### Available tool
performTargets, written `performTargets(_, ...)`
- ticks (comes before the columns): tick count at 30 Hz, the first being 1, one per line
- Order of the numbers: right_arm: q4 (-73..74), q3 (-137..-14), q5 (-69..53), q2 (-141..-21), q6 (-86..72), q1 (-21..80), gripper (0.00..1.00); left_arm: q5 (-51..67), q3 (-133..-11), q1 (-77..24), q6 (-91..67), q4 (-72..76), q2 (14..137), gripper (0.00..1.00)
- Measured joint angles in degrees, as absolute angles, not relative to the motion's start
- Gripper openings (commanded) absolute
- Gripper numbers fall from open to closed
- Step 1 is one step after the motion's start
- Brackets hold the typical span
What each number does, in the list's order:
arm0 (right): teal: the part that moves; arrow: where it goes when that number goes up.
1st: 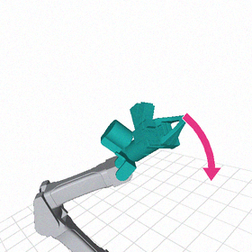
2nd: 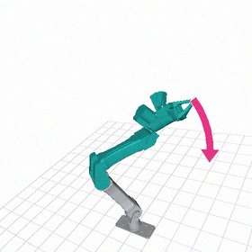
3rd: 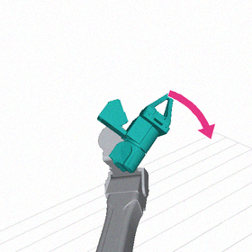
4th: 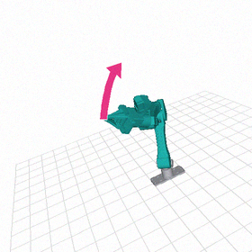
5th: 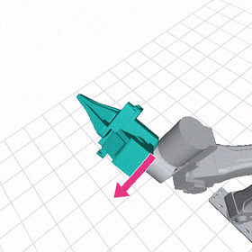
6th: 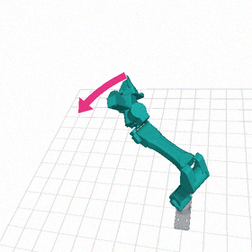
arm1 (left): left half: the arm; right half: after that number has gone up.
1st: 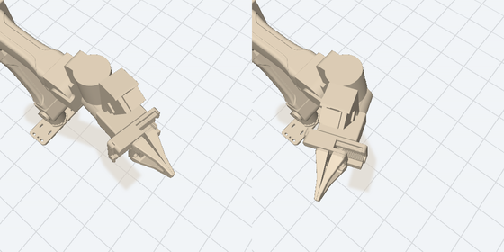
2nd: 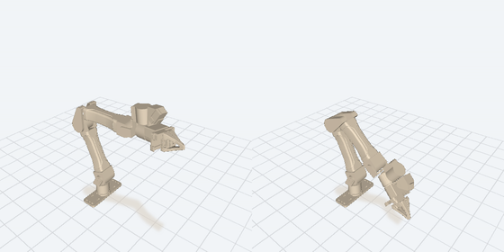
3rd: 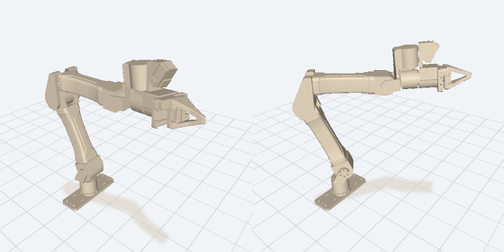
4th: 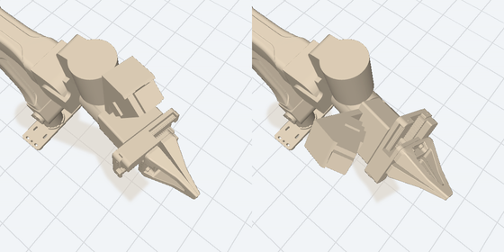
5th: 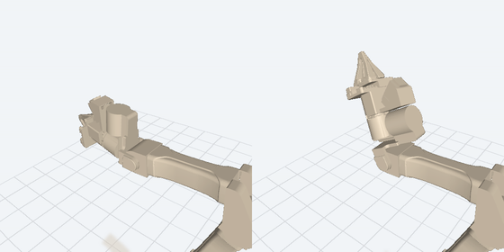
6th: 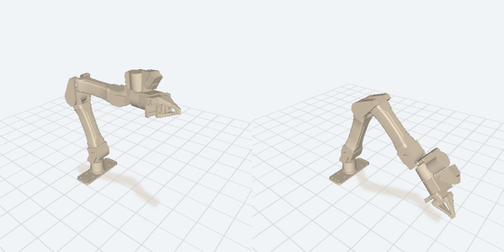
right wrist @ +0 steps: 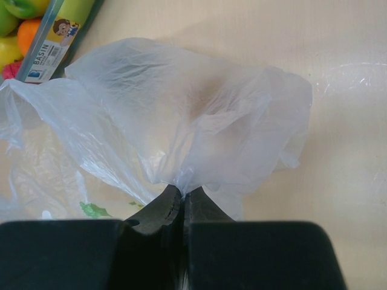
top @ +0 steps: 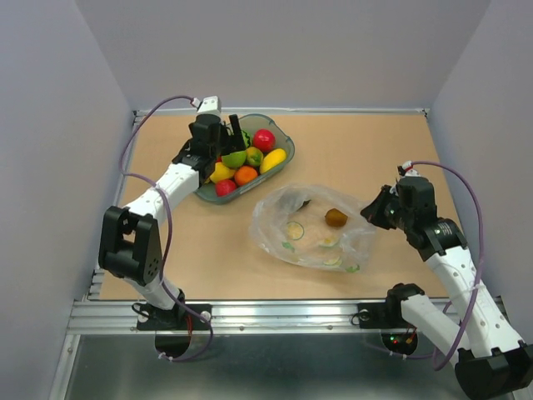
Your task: Untie the knot of the plastic bag and take out the fruit
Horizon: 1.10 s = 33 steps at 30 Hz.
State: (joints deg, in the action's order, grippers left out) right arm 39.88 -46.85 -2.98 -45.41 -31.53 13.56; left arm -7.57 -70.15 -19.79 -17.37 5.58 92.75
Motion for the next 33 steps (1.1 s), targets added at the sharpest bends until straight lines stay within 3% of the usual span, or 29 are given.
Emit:
performTargets(11,39.9,-46.9,-4.4,-45.5,-31.3,13.6,0.01,-6.8,-65.6,-21.7,-16.7,5.0,83.3,0.99)
performTargets(15,40.0,-46.9,-4.6,-45.3,-31.3,13.6,0.01,-7.3,-63.1,-29.8,-13.5,4.4,78.1,0.98)
performTargets(21,40.1,-46.9,-5.0,-45.3,-31.2,13.6,0.01,-5.6,-58.5,-49.5,-5.2,4.9,68.4,0.97)
performTargets(27,40.3,-46.9,-5.1,-45.4,-30.9,13.6,0.01,-2.9,-55.8,-56.7,0.7,4.8,65.4,0.94)
performTargets(33,40.5,-46.9,-6.3,-45.8,-30.5,13.6,0.01,3.2,-55.8,-60.0,5.4,4.4,71.9,0.94)
